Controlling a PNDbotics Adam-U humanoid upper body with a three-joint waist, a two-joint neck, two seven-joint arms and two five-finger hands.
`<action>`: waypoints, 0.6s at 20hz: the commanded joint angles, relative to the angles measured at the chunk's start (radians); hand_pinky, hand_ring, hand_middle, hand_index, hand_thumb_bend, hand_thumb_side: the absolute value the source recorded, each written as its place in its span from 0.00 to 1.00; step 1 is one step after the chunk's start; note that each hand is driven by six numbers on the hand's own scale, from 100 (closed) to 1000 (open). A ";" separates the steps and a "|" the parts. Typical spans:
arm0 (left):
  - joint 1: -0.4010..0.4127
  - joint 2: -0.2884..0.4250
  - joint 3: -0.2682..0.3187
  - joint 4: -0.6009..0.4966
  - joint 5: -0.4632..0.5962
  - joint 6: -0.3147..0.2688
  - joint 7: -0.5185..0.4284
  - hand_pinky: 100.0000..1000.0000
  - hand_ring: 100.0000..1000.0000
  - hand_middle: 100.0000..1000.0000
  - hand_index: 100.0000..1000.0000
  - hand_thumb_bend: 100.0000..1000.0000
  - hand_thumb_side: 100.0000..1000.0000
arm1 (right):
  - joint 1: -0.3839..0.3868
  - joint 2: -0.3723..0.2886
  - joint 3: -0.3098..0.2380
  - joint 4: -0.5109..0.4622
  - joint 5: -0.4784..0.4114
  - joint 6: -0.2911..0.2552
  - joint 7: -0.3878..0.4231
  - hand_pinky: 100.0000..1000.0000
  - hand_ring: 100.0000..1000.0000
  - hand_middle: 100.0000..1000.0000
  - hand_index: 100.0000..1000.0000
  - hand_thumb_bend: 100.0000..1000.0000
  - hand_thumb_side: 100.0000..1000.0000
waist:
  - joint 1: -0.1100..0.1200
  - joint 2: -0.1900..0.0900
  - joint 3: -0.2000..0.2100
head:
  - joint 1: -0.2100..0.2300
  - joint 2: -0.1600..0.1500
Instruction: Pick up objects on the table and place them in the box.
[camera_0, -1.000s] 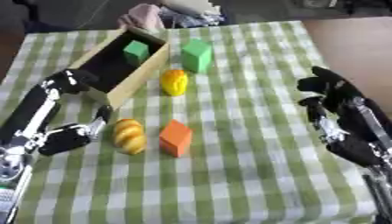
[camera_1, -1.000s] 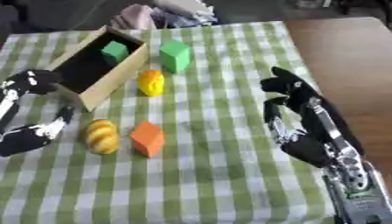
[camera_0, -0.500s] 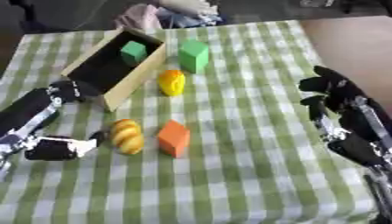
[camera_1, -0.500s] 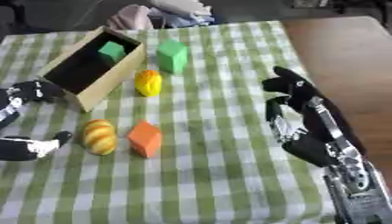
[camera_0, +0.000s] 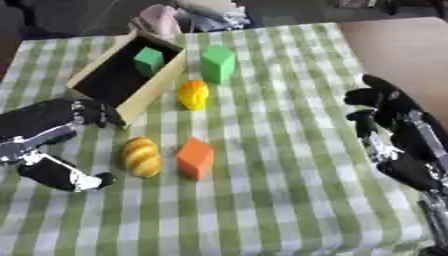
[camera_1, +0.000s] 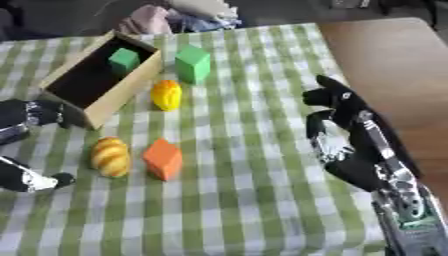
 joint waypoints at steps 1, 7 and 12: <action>-0.027 0.051 -0.011 -0.016 0.010 0.005 -0.030 0.75 0.70 0.76 0.85 0.45 0.28 | -0.007 -0.014 0.002 -0.010 -0.005 -0.001 -0.002 0.67 0.80 0.73 0.95 0.00 0.41 | 0.007 -0.029 -0.003 | 0.003 0.005; -0.085 0.069 -0.061 0.032 0.010 -0.001 -0.078 0.75 0.70 0.77 0.85 0.47 0.29 | -0.005 -0.014 0.005 -0.007 -0.014 -0.002 -0.003 0.67 0.79 0.73 0.95 0.00 0.41 | 0.005 -0.032 -0.009 | 0.000 0.005; -0.128 0.055 -0.093 0.096 -0.015 -0.005 -0.093 0.74 0.70 0.76 0.84 0.43 0.24 | -0.004 -0.014 0.006 -0.007 -0.016 -0.002 -0.001 0.67 0.79 0.73 0.95 0.00 0.41 | 0.003 -0.034 -0.011 | -0.005 0.005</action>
